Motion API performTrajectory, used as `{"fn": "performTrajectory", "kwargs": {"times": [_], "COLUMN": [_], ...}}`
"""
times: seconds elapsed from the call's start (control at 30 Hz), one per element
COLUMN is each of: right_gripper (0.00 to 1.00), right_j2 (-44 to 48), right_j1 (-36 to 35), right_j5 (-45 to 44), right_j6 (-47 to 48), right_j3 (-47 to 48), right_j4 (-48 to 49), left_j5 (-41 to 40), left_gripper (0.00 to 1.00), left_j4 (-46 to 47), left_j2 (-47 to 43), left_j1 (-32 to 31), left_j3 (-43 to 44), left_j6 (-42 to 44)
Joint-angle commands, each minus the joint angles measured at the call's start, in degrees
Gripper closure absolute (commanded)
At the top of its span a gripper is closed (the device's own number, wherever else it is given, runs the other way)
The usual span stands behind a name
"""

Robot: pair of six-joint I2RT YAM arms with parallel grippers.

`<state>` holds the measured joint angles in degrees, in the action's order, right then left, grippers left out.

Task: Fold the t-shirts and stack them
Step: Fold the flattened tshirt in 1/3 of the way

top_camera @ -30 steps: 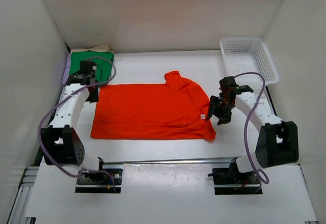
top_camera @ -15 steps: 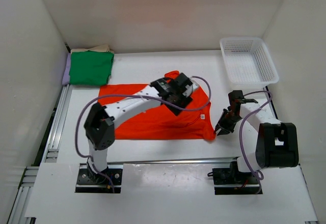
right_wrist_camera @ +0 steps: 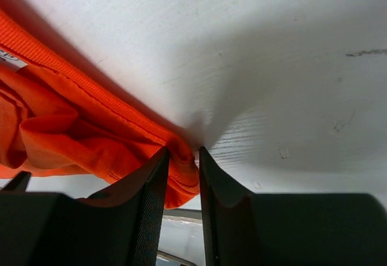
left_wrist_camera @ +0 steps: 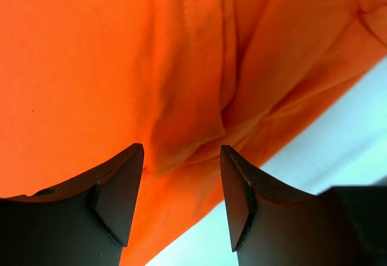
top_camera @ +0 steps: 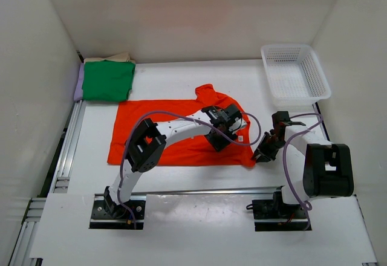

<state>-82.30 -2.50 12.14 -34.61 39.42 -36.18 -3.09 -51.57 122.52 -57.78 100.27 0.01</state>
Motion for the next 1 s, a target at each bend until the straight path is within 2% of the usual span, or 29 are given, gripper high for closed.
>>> {"fn": "performTrajectory", "kwargs": {"times": [0.0,0.1,0.13,0.23,0.27,0.37,0.5,0.53,0.6,0.63,0.97], "right_gripper": [0.68,0.70,0.71,0.84,0.91,1.00,1.00,1.00,1.00,1.00,1.00], "right_j2": [-0.2,-0.2,-0.2,-0.8,-0.8,-0.8,0.3,0.3,0.3,0.3,1.4], "right_j1": [0.7,0.7,0.7,0.7,0.7,1.7,2.2,2.2,2.2,2.2,2.2], "right_j5": [0.7,0.7,1.4,1.9,1.9,2.4,2.4,2.4,1.9,1.9,1.3], "right_j6": [-0.5,-0.5,-0.5,-0.5,-0.5,-0.5,-0.5,-0.5,0.1,0.1,0.1], "right_j3": [-1.2,-1.7,-1.7,-2.3,-2.3,-2.9,-3.5,-3.5,-3.5,-3.5,-4.0], "right_j4": [1.6,2.1,2.1,2.6,2.6,2.6,2.6,2.6,2.6,2.6,2.1], "left_j5": [3.8,3.8,2.9,1.6,1.6,1.1,3.6,4.1,5.3,5.3,6.9], "left_gripper": [0.34,0.34,0.42,0.59,0.69,0.90,0.90,0.77,0.67,0.58,0.54], "left_j4": [0.1,0.1,0.1,0.1,0.1,0.1,-0.5,-1.6,-2.1,-2.1,-2.1], "left_j2": [-0.9,0.3,1.0,1.8,2.4,2.4,1.8,1.8,0.2,0.2,1.9], "left_j1": [0.0,0.0,0.0,0.0,0.0,0.0,2.2,2.2,2.2,1.7,-0.1], "left_j3": [3.7,5.1,5.1,5.6,5.6,5.1,5.7,6.2,6.3,6.3,8.1], "left_j6": [0.0,0.0,0.0,0.0,0.0,0.0,0.0,0.0,0.0,0.0,0.0]}}
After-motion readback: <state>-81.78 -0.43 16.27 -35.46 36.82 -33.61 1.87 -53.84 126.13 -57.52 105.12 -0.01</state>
